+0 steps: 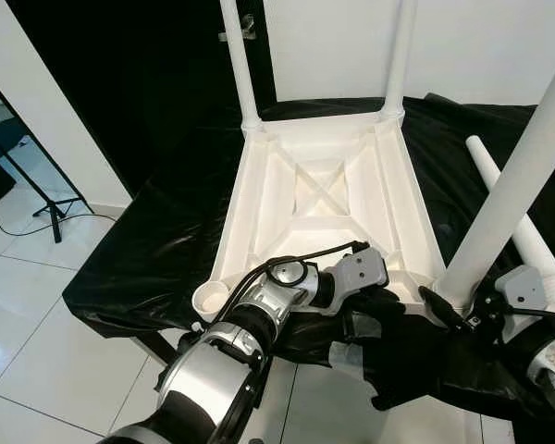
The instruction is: Building children table
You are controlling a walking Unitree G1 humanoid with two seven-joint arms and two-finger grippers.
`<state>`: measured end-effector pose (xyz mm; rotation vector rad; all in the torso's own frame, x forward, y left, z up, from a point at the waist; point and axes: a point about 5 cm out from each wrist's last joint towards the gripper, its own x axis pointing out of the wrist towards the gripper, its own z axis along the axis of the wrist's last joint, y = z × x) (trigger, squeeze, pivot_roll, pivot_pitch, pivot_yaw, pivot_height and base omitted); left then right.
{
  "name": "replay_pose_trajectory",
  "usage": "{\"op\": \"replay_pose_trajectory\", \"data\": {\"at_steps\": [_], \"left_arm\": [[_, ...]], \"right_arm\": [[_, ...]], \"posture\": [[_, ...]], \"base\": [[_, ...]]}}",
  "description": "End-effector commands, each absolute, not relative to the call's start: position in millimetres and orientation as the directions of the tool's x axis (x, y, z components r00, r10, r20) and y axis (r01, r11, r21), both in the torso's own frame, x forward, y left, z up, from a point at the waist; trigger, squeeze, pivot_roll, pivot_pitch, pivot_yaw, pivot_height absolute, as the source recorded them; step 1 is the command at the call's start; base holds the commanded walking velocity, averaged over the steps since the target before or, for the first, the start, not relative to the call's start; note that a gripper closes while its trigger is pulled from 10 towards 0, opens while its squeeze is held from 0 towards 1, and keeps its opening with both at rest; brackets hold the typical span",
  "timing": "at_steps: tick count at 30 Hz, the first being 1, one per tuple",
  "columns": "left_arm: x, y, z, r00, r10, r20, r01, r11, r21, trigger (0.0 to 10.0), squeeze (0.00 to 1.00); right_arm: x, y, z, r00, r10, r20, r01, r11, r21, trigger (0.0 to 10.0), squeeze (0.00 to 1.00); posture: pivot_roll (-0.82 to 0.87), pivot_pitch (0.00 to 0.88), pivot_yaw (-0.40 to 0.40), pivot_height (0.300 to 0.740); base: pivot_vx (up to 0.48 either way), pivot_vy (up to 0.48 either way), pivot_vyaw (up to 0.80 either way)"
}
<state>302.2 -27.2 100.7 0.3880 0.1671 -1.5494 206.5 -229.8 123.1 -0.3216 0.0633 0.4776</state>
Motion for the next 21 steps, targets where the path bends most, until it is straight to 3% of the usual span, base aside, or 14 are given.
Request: {"op": "replay_pose_trajectory", "data": {"at_steps": [1,7,9,17,18,19,21], "left_arm": [[297.3,-12.5,64.5,0.169,-0.879,-0.446,0.986,0.153,0.072,10.0,0.00],[298.0,-13.7,66.0,0.171,-0.880,-0.442,0.985,0.154,0.074,10.0,0.00],[298.8,-14.0,67.2,0.173,-0.881,-0.440,0.985,0.156,0.077,10.0,0.00],[299.6,-11.5,66.7,0.176,-0.878,-0.445,0.984,0.158,0.079,10.0,0.00],[300.0,-10.6,66.6,0.178,-0.877,-0.446,0.984,0.159,0.080,10.0,0.00],[300.4,-10.2,66.6,0.178,-0.875,-0.450,0.984,0.158,0.083,10.0,0.00],[300.6,-10.0,66.7,0.179,-0.874,-0.452,0.984,0.157,0.085,10.0,0.00]], "right_arm": [[193.9,-208.4,101.2,0.814,0.540,-0.213,-0.577,0.796,-0.186,0.0,0.00],[200.7,-195.0,99.2,0.893,0.432,-0.122,-0.448,0.879,-0.166,0.0,0.00],[204.3,-192.3,100.6,0.965,0.261,-0.030,-0.263,0.957,-0.123,0.0,0.00],[197.9,-191.6,100.9,0.998,0.020,0.060,-0.015,0.996,-0.091,0.0,0.00],[197.0,-194.8,101.4,0.996,-0.038,0.076,0.046,0.994,-0.099,0.8,0.00],[198.8,-198.2,101.4,0.996,-0.056,0.073,0.064,0.992,-0.106,10.0,0.00],[200.4,-200.4,101.5,0.996,-0.060,0.069,0.068,0.992,-0.110,10.0,0.00]], "posture": [[-0.01,0.000,0.098,0.740],[0.00,0.000,0.098,0.740],[0.00,0.000,0.096,0.740],[0.01,0.000,0.096,0.740],[0.01,0.000,0.096,0.740],[0.00,0.000,0.103,0.740],[0.00,0.000,0.103,0.740]], "base": [[0.000,0.000,0.00],[0.000,0.000,0.00],[0.000,0.000,0.00],[0.000,0.000,0.00],[0.000,0.000,0.00],[0.000,0.000,0.00],[0.000,0.000,0.00]]}}
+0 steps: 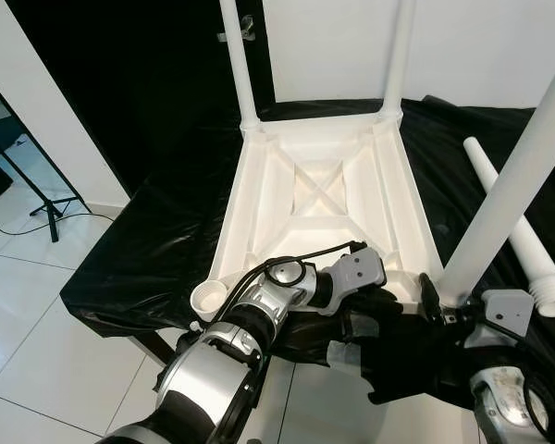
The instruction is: Building children table
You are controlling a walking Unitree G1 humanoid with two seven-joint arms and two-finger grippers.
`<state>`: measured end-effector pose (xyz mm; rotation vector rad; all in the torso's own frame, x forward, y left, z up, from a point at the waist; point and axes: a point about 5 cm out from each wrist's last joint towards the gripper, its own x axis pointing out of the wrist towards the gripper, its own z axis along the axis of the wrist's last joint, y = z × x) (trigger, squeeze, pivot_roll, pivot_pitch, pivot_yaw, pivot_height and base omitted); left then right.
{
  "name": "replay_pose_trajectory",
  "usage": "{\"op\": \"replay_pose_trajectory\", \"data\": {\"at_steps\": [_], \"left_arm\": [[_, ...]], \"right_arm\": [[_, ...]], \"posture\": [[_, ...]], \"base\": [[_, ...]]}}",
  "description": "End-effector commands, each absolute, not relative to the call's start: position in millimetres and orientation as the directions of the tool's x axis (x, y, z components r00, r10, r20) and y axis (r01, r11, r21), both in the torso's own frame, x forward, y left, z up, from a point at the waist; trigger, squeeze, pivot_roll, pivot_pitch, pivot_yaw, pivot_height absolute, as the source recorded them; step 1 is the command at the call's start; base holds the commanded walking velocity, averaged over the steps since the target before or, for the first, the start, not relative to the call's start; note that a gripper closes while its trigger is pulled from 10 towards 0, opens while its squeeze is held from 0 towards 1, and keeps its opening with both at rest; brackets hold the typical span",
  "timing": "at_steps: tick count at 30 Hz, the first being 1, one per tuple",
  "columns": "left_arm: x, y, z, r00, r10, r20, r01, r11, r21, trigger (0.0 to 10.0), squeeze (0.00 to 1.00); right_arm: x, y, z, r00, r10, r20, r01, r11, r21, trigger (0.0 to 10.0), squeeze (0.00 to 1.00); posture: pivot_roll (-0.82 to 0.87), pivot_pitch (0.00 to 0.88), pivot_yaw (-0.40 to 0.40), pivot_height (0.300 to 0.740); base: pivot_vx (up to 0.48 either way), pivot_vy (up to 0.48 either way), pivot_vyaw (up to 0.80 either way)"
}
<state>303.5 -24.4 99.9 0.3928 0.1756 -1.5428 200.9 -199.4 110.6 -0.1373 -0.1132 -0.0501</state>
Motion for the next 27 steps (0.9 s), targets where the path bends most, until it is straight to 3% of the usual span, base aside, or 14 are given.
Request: {"op": "replay_pose_trajectory", "data": {"at_steps": [1,2,4,5,8,9,18,19,21,22,27], "left_arm": [[301.2,-10.2,67.7,0.179,-0.874,-0.451,0.984,0.156,0.087,10.0,0.00],[301.8,-10.7,68.6,0.181,-0.875,-0.449,0.984,0.158,0.088,10.0,0.00],[301.8,-10.7,68.6,0.181,-0.875,-0.449,0.984,0.158,0.088,10.0,0.00],[301.7,-12.2,69.4,0.177,-0.876,-0.448,0.984,0.153,0.090,10.0,0.00],[301.5,-12.7,69.4,0.176,-0.876,-0.448,0.984,0.152,0.090,10.0,0.00],[301.1,-13.6,69.6,0.174,-0.877,-0.447,0.985,0.150,0.089,10.0,0.00],[300.3,-13.7,68.5,0.175,-0.878,-0.444,0.984,0.154,0.084,10.0,0.00],[300.5,-13.1,68.3,0.178,-0.878,-0.444,0.984,0.157,0.083,10.0,0.00],[300.6,-12.8,68.2,0.179,-0.878,-0.444,0.984,0.159,0.083,10.0,0.00],[300.7,-12.6,68.1,0.181,-0.878,-0.444,0.984,0.161,0.082,10.0,0.00],[301.0,-12.4,68.4,0.181,-0.878,-0.443,0.983,0.162,0.081,10.0,0.00]], "right_arm": [[202.0,-200.6,103.3,0.997,-0.030,0.075,0.040,0.991,-0.125,10.0,0.14],[202.9,-200.5,105.3,0.997,0.021,0.077,-0.010,0.990,-0.141,10.0,1.00],[202.9,-200.5,105.3,0.997,0.021,0.077,-0.010,0.990,-0.141,10.0,1.00],[205.7,-203.4,108.4,0.988,0.149,0.048,-0.136,0.968,-0.209,10.0,0.18],[206.7,-205.1,109.0,0.982,0.188,0.032,-0.175,0.956,-0.234,10.0,0.18],[207.8,-208.8,110.3,0.970,0.242,0.010,-0.230,0.937,-0.264,10.0,0.00],[205.7,-218.8,113.1,0.897,0.428,-0.113,-0.439,0.826,-0.353,10.0,0.00],[205.0,-221.2,113.5,0.884,0.448,-0.132,-0.465,0.814,-0.349,7.8,0.00],[204.5,-222.6,113.8,0.877,0.459,-0.142,-0.478,0.808,-0.344,7.8,0.00],[204.1,-223.5,114.6,0.869,0.473,-0.144,-0.492,0.803,-0.336,0.0,0.00],[204.1,-224.7,117.5,0.868,0.480,-0.123,-0.494,0.812,-0.311,0.0,0.00]], "posture": [[0.00,0.000,0.104,0.740],[-0.01,0.000,0.105,0.740],[-0.01,0.000,0.105,0.740],[-0.01,0.000,0.107,0.740],[-0.01,0.000,0.107,0.740],[-0.02,0.000,0.107,0.740],[-0.01,0.000,0.097,0.740],[0.00,0.000,0.096,0.740],[0.00,0.000,0.094,0.740],[0.00,0.000,0.094,0.740],[0.00,0.000,0.096,0.740]], "base": [[0.000,0.000,0.00],[0.000,0.000,0.00],[0.000,0.000,0.00],[0.000,0.000,0.00],[0.000,0.000,0.00],[0.000,0.000,0.00],[0.000,0.000,0.00],[0.000,0.000,0.00],[0.000,0.000,0.00],[0.000,0.000,0.00],[0.000,0.000,0.00]]}}
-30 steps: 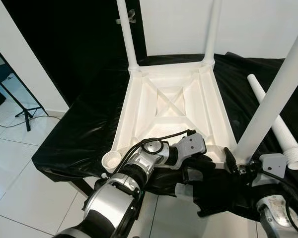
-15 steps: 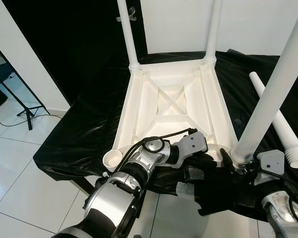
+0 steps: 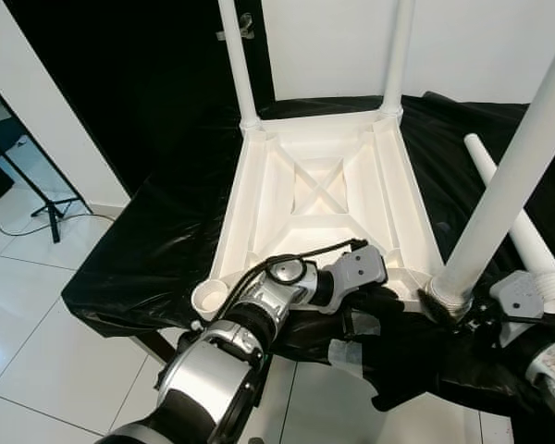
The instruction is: Building children table
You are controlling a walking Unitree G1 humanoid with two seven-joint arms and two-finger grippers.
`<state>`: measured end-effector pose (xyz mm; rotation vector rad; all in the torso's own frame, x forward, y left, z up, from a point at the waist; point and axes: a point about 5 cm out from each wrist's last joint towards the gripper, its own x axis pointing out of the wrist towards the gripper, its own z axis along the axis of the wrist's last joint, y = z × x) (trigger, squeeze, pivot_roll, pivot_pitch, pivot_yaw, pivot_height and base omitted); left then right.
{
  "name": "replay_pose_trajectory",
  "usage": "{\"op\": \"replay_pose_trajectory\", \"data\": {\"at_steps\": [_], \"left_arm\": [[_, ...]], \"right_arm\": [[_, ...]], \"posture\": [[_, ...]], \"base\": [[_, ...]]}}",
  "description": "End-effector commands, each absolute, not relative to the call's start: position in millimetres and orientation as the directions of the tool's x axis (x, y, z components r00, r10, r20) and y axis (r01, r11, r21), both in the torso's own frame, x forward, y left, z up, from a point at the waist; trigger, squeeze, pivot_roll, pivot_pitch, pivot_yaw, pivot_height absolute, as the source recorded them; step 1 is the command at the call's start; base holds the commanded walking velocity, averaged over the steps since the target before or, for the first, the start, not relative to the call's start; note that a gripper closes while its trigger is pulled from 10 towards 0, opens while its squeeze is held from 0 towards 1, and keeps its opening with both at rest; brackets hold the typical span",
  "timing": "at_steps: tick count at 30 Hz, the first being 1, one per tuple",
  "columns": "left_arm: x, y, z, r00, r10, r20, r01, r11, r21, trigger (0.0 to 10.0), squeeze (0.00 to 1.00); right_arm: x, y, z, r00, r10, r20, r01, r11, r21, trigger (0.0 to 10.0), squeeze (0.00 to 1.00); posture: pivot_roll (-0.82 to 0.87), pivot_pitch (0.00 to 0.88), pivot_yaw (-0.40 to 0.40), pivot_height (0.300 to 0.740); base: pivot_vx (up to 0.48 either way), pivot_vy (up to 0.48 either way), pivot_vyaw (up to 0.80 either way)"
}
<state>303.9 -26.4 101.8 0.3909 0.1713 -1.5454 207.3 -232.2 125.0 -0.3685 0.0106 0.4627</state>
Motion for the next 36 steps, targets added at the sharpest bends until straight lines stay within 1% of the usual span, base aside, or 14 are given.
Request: {"op": "replay_pose_trajectory", "data": {"at_steps": [1,5,6,9,11,16,19,27,28,29,33,34,35,36], "left_arm": [[300.8,-12.3,68.2,0.180,-0.879,-0.442,0.984,0.161,0.079,10.0,0.00],[299.7,-12.3,67.2,0.176,-0.879,-0.442,0.984,0.159,0.076,10.0,0.00],[298.3,-12.0,65.3,0.172,-0.880,-0.443,0.985,0.158,0.071,10.0,0.00],[297.6,-11.8,64.4,0.171,-0.879,-0.444,0.985,0.157,0.068,10.0,0.00],[296.7,-11.4,63.3,0.168,-0.879,-0.445,0.986,0.156,0.064,10.0,0.00],[296.6,-11.3,63.1,0.168,-0.879,-0.445,0.986,0.157,0.063,10.0,0.00],[297.0,-10.3,62.8,0.174,-0.879,-0.445,0.985,0.163,0.063,10.0,0.00],[296.6,-9.7,61.9,0.171,-0.877,-0.449,0.985,0.160,0.063,10.0,0.00],[296.6,-11.5,62.8,0.170,-0.878,-0.448,0.985,0.158,0.065,10.0,0.00],[296.6,-11.5,62.8,0.170,-0.878,-0.448,0.985,0.158,0.065,10.0,0.00],[295.8,-15.4,64.4,0.161,-0.881,-0.445,0.987,0.146,0.068,10.0,0.00],[295.7,-15.5,64.2,0.161,-0.880,-0.446,0.987,0.145,0.069,10.0,0.00],[295.6,-15.5,64.0,0.161,-0.880,-0.447,0.987,0.145,0.069,10.0,0.00],[295.6,-15.5,64.0,0.161,-0.880,-0.447,0.987,0.145,0.069,10.0,0.00]], "right_arm": [[204.3,-224.4,117.8,0.883,0.458,-0.102,-0.467,0.838,-0.282,0.0,0.00],[203.7,-220.9,117.0,0.905,0.419,-0.071,-0.424,0.876,-0.229,0.0,0.00],[203.5,-215.2,113.7,0.951,0.308,-0.023,-0.307,0.935,-0.175,0.0,0.00],[202.4,-212.3,111.0,0.973,0.233,-0.004,-0.230,0.959,-0.166,0.0,0.00],[191.9,-201.1,102.0,0.995,0.095,0.025,-0.090,0.985,-0.149,0.0,0.00],[185.9,-196.9,97.9,0.999,0.040,0.036,-0.034,0.988,-0.151,0.0,0.00],[183.0,-202.9,100.4,0.987,-0.130,0.090,0.142,0.978,-0.150,0.0,0.00],[184.7,-205.3,100.8,0.981,-0.171,0.091,0.184,0.971,-0.155,0.0,0.00],[188.4,-203.9,103.4,0.987,-0.130,0.097,0.145,0.976,-0.166,10.0,1.00],[188.4,-203.9,103.4,0.987,-0.130,0.097,0.145,0.976,-0.166,10.0,1.00],[199.1,-208.7,112.5,0.996,-0.003,0.094,0.025,0.972,-0.233,10.0,1.00],[201.2,-210.2,115.4,0.995,0.029,0.096,-0.003,0.965,-0.262,10.0,0.98],[202.4,-210.8,117.2,0.994,0.049,0.097,-0.020,0.959,-0.281,10.0,0.00],[202.4,-210.8,117.2,0.994,0.049,0.097,-0.020,0.959,-0.281,10.0,0.00]], "posture": [[0.00,0.000,0.096,0.740],[0.00,0.000,0.093,0.740],[0.00,0.000,0.093,0.740],[0.00,0.000,0.093,0.740],[0.01,0.000,0.091,0.740],[0.02,0.000,0.087,0.740],[0.01,0.000,0.089,0.740],[0.00,0.000,0.096,0.740],[-0.01,0.000,0.101,0.740],[-0.01,0.000,0.101,0.740],[-0.02,0.000,0.103,0.740],[-0.02,0.000,0.102,0.740],[-0.02,0.000,0.102,0.740],[-0.02,0.000,0.102,0.740]], "base": [[0.000,0.000,0.00],[0.000,0.000,0.00],[0.000,0.000,0.00],[0.000,0.000,0.00],[0.000,0.000,0.00],[0.000,0.000,0.00],[0.000,0.000,0.00],[0.000,0.000,0.00],[0.000,0.000,0.00],[0.000,0.000,0.00],[0.000,0.000,0.00],[0.000,0.000,0.00],[0.000,0.000,0.00],[0.000,0.000,0.00]]}}
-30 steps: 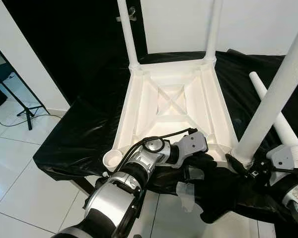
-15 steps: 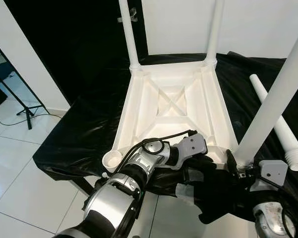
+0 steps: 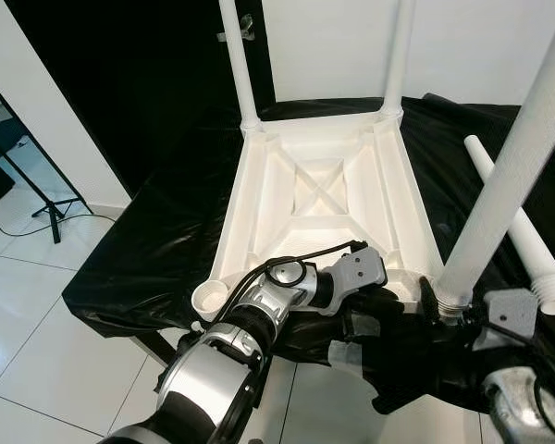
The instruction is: Building children table
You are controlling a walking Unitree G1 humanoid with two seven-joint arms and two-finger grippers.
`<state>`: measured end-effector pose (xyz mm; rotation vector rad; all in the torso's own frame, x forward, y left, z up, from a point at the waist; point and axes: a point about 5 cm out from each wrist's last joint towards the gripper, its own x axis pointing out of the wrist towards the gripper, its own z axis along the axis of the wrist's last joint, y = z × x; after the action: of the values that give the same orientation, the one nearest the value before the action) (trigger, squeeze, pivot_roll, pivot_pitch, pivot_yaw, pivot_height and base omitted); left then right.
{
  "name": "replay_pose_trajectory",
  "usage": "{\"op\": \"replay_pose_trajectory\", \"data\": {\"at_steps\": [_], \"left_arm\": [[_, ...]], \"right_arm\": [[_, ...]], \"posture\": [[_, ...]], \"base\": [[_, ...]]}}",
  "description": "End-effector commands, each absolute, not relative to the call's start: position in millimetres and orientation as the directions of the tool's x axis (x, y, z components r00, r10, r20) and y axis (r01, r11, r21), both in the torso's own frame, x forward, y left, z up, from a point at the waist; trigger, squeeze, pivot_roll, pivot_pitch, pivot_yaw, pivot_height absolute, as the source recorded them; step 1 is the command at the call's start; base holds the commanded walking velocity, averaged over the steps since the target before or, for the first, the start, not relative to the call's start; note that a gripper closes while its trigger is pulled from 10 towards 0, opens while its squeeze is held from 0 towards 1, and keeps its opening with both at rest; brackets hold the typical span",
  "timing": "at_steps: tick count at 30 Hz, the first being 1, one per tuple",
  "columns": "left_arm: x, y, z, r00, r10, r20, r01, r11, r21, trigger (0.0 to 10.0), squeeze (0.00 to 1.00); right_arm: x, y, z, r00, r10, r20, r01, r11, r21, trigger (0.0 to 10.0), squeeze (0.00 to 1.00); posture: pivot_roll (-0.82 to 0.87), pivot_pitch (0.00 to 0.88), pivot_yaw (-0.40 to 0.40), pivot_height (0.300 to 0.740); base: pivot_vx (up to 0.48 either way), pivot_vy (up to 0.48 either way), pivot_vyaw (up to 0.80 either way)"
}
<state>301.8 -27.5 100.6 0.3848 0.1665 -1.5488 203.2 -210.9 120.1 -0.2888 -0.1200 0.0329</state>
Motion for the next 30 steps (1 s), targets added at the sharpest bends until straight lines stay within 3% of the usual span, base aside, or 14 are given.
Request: {"op": "replay_pose_trajectory", "data": {"at_steps": [1,6,7,8,9,10,14,20,22,23,24,25,27,30], "left_arm": [[295.9,-15.1,64.1,0.162,-0.879,-0.448,0.987,0.146,0.071,10.0,0.00],[297.1,-13.6,64.6,0.171,-0.879,-0.446,0.985,0.155,0.072,10.0,0.00],[297.2,-13.0,64.2,0.173,-0.878,-0.446,0.985,0.157,0.072,10.0,0.00],[297.2,-13.0,64.2,0.173,-0.878,-0.446,0.985,0.157,0.072,10.0,0.00],[296.9,-12.5,63.6,0.173,-0.878,-0.447,0.985,0.158,0.071,10.0,0.00],[296.8,-12.2,63.2,0.174,-0.877,-0.447,0.985,0.159,0.070,10.0,0.00],[296.8,-12.4,63.2,0.177,-0.878,-0.445,0.984,0.164,0.069,10.0,0.00],[295.6,-13.7,62.6,0.174,-0.879,-0.443,0.985,0.162,0.066,10.0,0.00],[295.2,-14.2,62.6,0.170,-0.880,-0.444,0.985,0.157,0.065,10.0,0.00],[295.5,-14.4,63.0,0.170,-0.880,-0.443,0.985,0.157,0.066,10.0,0.00],[295.5,-14.4,63.0,0.170,-0.880,-0.443,0.985,0.157,0.066,10.0,0.00],[296.0,-14.7,63.8,0.172,-0.880,-0.443,0.985,0.158,0.068,10.0,0.00],[296.7,-14.9,64.6,0.175,-0.880,-0.441,0.985,0.161,0.069,10.0,0.00],[297.2,-14.8,65.1,0.177,-0.881,-0.440,0.984,0.163,0.070,10.0,0.00]], "right_arm": [[204.9,-213.1,122.5,0.991,0.092,0.102,-0.056,0.949,-0.311,10.0,0.00],[208.7,-214.2,132.3,0.970,0.231,0.083,-0.190,0.921,-0.340,10.0,0.00],[208.2,-211.0,131.4,0.956,0.289,0.054,-0.255,0.907,-0.337,7.8,0.00],[208.2,-211.0,131.4,0.956,0.289,0.054,-0.255,0.907,-0.337,7.8,0.00],[206.6,-207.2,128.9,0.937,0.348,0.018,-0.322,0.885,-0.336,2.9,0.00],[204.9,-204.6,124.6,0.924,0.382,-0.025,-0.373,0.885,-0.277,0.0,0.00],[200.5,-200.9,116.8,0.897,0.432,-0.099,-0.443,0.880,-0.170,0.0,0.00],[196.2,-200.2,108.9,0.893,0.426,-0.145,-0.444,0.887,-0.127,0.0,0.00],[194.4,-198.0,105.6,0.946,0.308,-0.101,-0.319,0.939,-0.126,0.0,0.00],[194.9,-203.1,101.7,0.980,0.180,-0.084,-0.189,0.974,-0.124,0.0,0.00],[194.9,-203.1,101.7,0.980,0.180,-0.084,-0.189,0.974,-0.124,0.0,0.00],[193.8,-208.8,98.9,0.997,0.053,-0.058,-0.061,0.987,-0.150,0.0,0.00],[192.2,-212.8,96.6,0.998,-0.045,-0.037,0.038,0.986,-0.161,0.0,0.00],[192.0,-209.8,99.5,0.991,-0.134,0.020,0.135,0.975,-0.175,0.0,0.00]], "posture": [[-0.01,0.000,0.100,0.740],[0.00,0.000,0.090,0.740],[0.00,0.000,0.089,0.740],[0.00,0.000,0.089,0.740],[0.00,0.000,0.088,0.740],[0.00,0.000,0.085,0.740],[0.00,0.000,0.083,0.740],[-0.01,0.000,0.087,0.740],[-0.01,0.000,0.088,0.740],[-0.01,0.000,0.086,0.740],[-0.01,0.000,0.086,0.740],[0.00,0.000,0.082,0.740],[0.00,0.000,0.081,0.740],[0.01,0.000,0.081,0.740]], "base": [[0.000,0.000,0.00],[0.000,0.000,0.00],[0.000,0.000,0.00],[0.000,0.000,0.00],[0.000,0.000,0.00],[0.000,0.000,0.00],[0.000,0.000,0.00],[0.000,0.000,0.00],[0.000,0.000,0.00],[0.000,0.000,0.00],[0.000,0.000,0.00],[0.000,0.000,0.00],[0.000,0.000,0.00],[0.000,0.000,0.00]]}}
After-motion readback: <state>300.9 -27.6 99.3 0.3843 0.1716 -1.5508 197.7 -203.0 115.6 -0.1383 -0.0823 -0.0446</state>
